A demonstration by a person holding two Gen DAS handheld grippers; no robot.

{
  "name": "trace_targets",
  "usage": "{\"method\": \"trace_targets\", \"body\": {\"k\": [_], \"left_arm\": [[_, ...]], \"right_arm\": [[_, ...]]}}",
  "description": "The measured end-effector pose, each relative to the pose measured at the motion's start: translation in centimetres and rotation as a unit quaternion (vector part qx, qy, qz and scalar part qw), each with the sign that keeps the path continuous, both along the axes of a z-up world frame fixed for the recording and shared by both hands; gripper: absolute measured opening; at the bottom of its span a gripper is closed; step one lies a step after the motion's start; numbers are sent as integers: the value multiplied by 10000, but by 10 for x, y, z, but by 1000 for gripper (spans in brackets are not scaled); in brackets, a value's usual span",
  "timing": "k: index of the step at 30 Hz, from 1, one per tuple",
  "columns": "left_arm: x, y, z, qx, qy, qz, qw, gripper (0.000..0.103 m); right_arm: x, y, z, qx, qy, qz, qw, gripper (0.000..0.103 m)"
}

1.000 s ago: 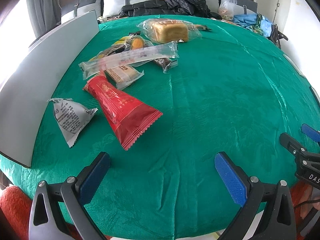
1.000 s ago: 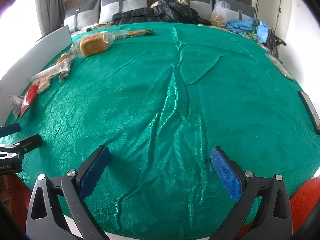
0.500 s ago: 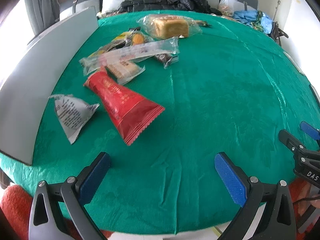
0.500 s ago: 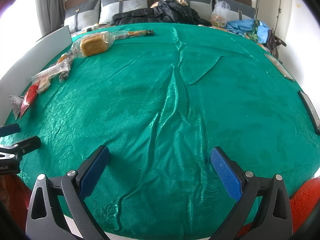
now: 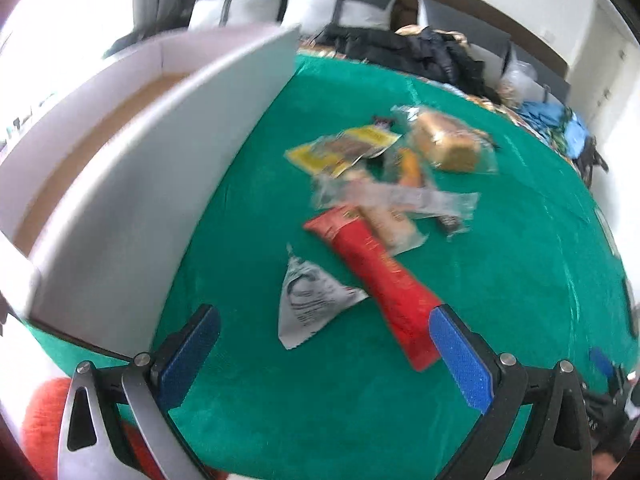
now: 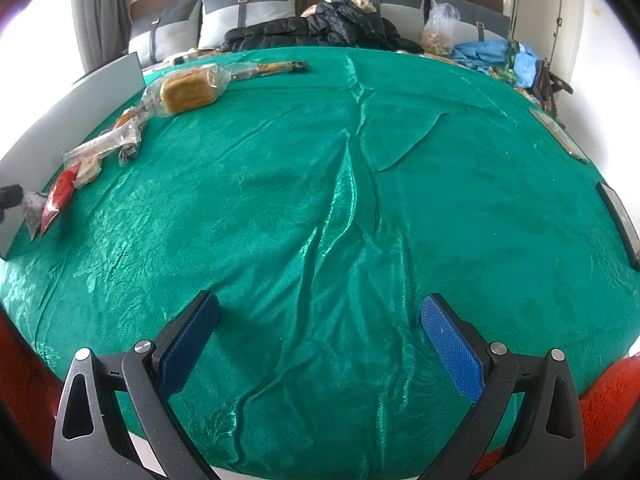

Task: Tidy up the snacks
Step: 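Lower the left tool onto the white triangular packet and close it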

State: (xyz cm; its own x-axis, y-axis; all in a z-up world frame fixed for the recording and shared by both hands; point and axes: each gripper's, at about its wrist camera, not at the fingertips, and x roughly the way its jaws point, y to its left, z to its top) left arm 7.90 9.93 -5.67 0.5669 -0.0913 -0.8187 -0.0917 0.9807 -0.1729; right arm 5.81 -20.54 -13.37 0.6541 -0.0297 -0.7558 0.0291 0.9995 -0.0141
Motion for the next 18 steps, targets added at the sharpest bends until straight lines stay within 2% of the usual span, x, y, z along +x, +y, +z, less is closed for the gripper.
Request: {"method": "trace_targets", "body": {"k": [4,6,8,9,11,18], "left_arm": [[12,-11,-15,-287,-27,-182,9994,103],[14,-33,-16,-651,-86,-750,9950,103],[12,-60,-14,-999,-108,-1489,9837,103],[7,-72,-11,-1003,-183,-1724,9797,103],[4,-78,-5,-864,-290,-1740,9805,103],[-12,-33,6,-623,-428,-1266,9891,102]], "right_arm": [[1,1,1,-2,-20,-1,10000,102],[1,0,1,-5,-25,2,10000,102],[1,0,1,-7,-24,6,10000,102],[1,0,0,-9,-30,12,10000,102],[1,0,0,-11,-41,28,10000,102],[4,0,-1,-7,-59,44,10000,102]]}}
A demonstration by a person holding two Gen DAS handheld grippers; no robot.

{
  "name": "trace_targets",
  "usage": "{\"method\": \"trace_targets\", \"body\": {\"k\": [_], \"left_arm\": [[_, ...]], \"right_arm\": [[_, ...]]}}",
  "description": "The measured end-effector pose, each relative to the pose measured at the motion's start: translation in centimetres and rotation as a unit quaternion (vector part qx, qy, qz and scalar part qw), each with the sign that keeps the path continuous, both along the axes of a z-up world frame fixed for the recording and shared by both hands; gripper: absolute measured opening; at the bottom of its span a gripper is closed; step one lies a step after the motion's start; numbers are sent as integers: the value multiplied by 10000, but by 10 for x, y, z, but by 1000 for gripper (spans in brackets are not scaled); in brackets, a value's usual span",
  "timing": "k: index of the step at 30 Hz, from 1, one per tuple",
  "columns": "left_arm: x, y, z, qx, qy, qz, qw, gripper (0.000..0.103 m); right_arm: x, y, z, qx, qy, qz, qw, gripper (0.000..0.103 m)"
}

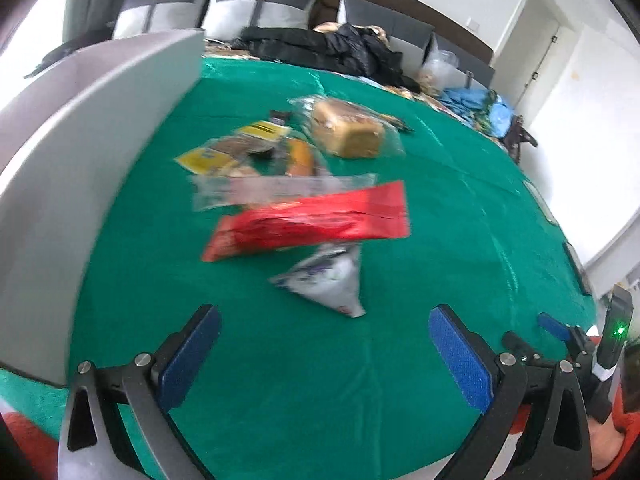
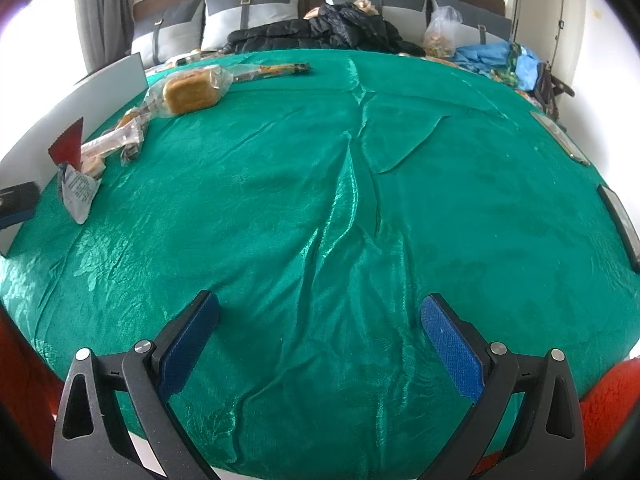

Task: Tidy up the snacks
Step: 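Lower the left tool onto the white triangular packet and close it, then grasp the red wrapper bar with the right tool while the left tool lifts the packet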

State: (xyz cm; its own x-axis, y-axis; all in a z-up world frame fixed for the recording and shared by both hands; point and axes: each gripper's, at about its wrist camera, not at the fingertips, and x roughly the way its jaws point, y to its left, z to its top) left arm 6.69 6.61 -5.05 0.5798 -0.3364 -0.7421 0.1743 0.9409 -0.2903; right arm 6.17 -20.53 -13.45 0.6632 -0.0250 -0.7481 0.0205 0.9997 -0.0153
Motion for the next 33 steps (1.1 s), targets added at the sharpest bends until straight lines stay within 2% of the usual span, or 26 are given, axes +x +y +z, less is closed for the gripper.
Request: {"method": "trace_targets", "body": {"k": [4,7,8,10,11,12,14,15,17,22,25,26,27,29,31,33], "left_arm": [[13,-17,-4,259,-22,-53,9996,102],[30,-41,-16,721,168,12,9973,102],[37,-49,-21,903,203,75,9957,99],[44,-53,-27,1149,285,243,9927,82],[46,-51,-29,1153,364,321,9921,57],[46,-45,-31,1075,437,384,9925,48],[38,-31,-28,886,502,385,9941,44],[31,-23,-26,778,523,337,9950,20],[20,-9,-22,740,540,261,9954,16],[7,11,-22,876,552,336,9941,15],[7,12,-24,815,561,399,9943,17],[7,12,-26,845,575,448,9937,25],[6,12,-28,852,599,462,9935,43],[8,12,-28,842,542,487,9938,60],[10,12,-26,889,438,503,9938,60],[14,13,-26,909,344,543,9938,60]], "right_arm": [[1,0,-1,0,-31,-18,10000,102],[0,1,-1,-5,-46,-2,10000,102],[0,1,-1,-3,-45,10,10000,102],[0,1,-2,-4,-43,27,10000,102],[0,1,-2,-5,-42,32,10000,102],[0,1,-2,-5,-41,37,10000,102],[-1,0,-2,-4,-48,55,10000,102],[-1,0,-2,-3,-49,62,10000,102],[-2,0,-2,-1,-51,61,10000,102],[-1,0,-2,-2,-72,91,9999,102],[6,3,5,99,210,273,9994,101],[9,6,13,211,216,400,9987,101],[13,13,27,372,104,616,9974,101],[25,36,61,413,-161,1199,9918,100],[44,71,97,214,-376,1859,9816,100],[68,114,124,9,-356,2550,9663,100]]}}
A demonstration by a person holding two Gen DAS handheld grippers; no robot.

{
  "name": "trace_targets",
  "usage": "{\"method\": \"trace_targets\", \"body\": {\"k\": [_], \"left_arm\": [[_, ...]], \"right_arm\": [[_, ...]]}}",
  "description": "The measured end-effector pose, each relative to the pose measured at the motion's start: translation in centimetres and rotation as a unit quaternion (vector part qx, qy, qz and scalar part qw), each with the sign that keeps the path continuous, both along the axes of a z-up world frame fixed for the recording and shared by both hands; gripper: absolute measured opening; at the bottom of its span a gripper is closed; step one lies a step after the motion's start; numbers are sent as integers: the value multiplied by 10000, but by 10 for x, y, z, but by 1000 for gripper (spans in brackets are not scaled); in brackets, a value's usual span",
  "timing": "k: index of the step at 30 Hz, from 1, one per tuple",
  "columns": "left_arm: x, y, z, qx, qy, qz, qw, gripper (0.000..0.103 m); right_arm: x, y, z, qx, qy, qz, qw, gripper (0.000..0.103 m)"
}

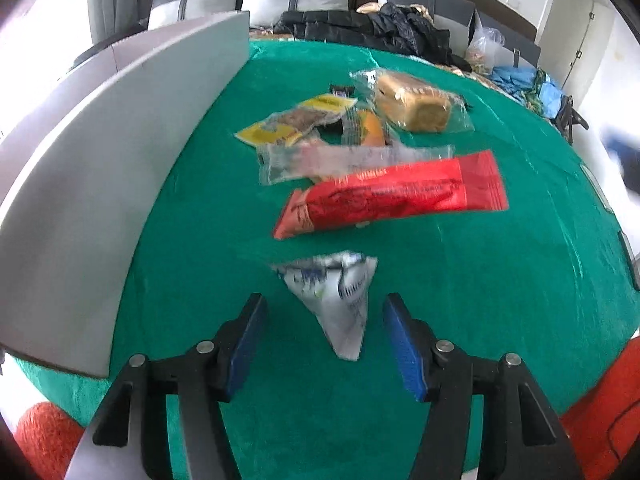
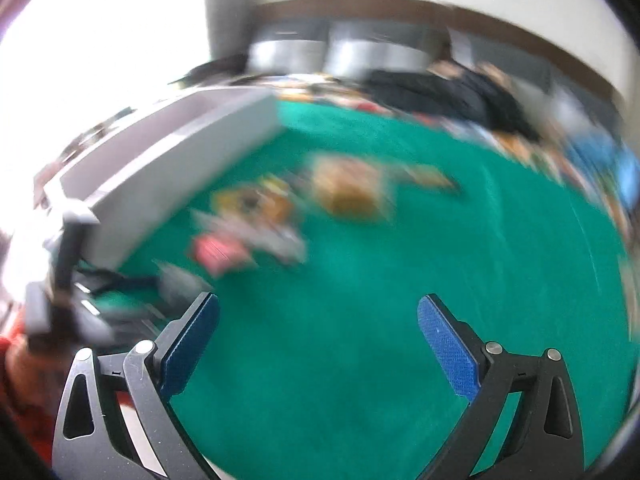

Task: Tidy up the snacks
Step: 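Grasp the red wrapper bar with the right tool while the left tool lifts the packet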

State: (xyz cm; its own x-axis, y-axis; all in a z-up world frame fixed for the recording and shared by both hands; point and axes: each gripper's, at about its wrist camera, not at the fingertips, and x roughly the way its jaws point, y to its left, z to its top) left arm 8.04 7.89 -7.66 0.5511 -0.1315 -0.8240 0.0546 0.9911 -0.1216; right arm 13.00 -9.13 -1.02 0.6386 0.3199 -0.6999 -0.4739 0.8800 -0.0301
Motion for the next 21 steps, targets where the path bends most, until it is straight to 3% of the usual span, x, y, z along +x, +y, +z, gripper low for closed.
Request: {"method": "trace_targets", "body": {"k": [1,3,6,7,8,9,11,13,16,21], "left_arm": [[2,1,-2,15,-2,16,10000,59],[5,3,-5,15,14,14,10000,34],[4,18,-4,-322,93,210,9992,25],[3,21,-3,-282,87,264,9992,25],[1,23,-3,-299,102,293,9991,25],[0,26,-2,-410,130,315,9986,24],[-1,28,-2,-486,133,333,9982,24],[-1,26,1,-573,95,292,9979,23],[0,23,6,-672,-20,174,9976,23],[2,18,10,-904,-61,21,9959,23]], "right_arm": [[18,29,7,-194,227,440,9986,99],[40,68,3,-536,666,969,9916,98],[62,121,-25,-1432,999,1453,9739,92],[68,128,-34,-1613,1121,1483,9692,75],[75,136,-47,-1842,1336,1510,9620,44],[79,138,-58,-1968,1535,1492,9568,32],[85,135,-70,-1998,1819,1380,9529,17],[77,126,-66,-1752,1901,1371,9562,10],[61,95,-54,-1173,2033,1111,9657,8],[37,12,-49,417,2354,243,9707,7]]}}
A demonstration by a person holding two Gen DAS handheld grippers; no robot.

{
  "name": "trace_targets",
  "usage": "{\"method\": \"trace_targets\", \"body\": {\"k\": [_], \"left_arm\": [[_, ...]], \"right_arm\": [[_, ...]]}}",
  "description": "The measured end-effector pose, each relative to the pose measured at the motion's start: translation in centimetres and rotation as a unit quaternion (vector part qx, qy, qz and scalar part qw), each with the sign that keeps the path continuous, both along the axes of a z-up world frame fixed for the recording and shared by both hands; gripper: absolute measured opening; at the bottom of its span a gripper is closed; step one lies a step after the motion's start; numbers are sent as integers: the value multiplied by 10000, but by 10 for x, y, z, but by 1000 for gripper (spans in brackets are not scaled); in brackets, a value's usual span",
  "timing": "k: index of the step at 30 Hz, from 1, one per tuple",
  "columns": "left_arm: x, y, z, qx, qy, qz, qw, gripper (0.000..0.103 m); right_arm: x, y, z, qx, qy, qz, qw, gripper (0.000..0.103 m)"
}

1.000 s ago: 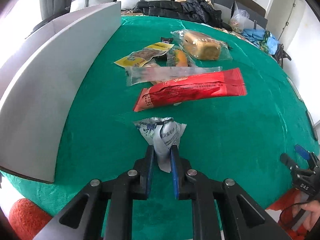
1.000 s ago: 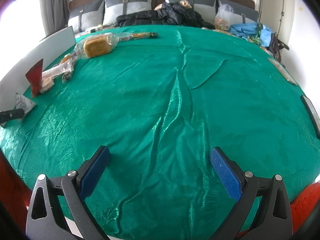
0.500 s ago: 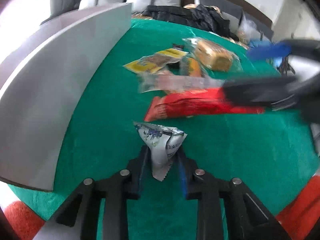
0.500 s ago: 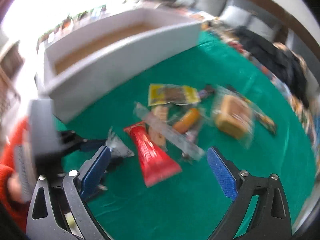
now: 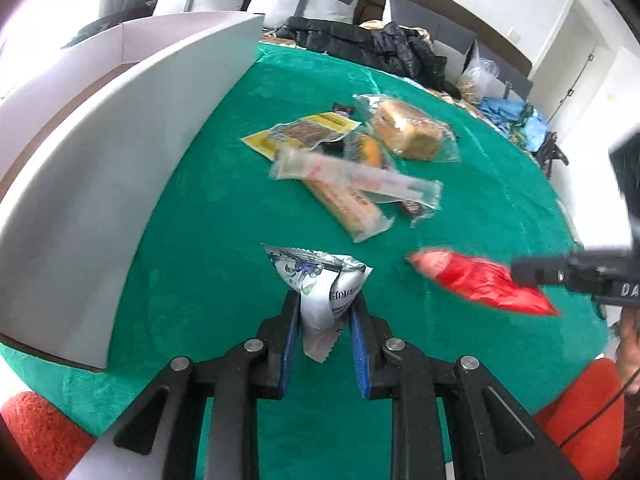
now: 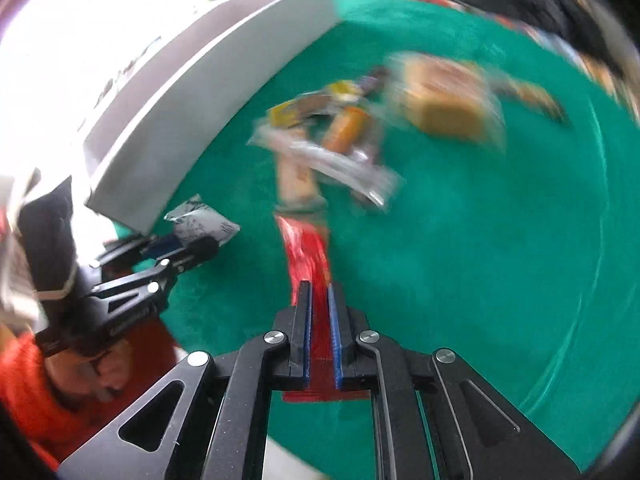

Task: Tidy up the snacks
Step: 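Grasp the red wrapper bar with the right tool while the left tool lifts the packet, then carry both snacks over the white box and open both tools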

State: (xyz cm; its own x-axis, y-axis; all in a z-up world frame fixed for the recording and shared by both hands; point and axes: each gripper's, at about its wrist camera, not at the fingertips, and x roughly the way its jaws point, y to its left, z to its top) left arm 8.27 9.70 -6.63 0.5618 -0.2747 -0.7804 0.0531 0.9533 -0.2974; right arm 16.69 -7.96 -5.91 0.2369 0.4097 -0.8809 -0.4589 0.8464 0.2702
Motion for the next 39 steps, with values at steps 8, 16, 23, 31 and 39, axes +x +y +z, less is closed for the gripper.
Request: {"method": "trace_targets", "body": {"k": [8,16,23,31,39], "left_arm": [[-2,-3,-5,125,98,-73,9998,23],[-9,3,4,-186,34,-53,9998,23],[-27,50,84,-1037,-621,214,9924,23],[9,184,134,257,-817,1607,9833,26],[-25,248,108,1274,-507,2553,9571,88]], "right_arm": [[3,-31,-29,-353,-108,-374,9986,28],[5,31,-50,-1725,-369,982,9794,13],[24,33,24,-156,-575,-59,9982,11],[68,195,137,1630,-978,422,9809,15],[80,185,126,1793,-1369,-377,9735,73]]}}
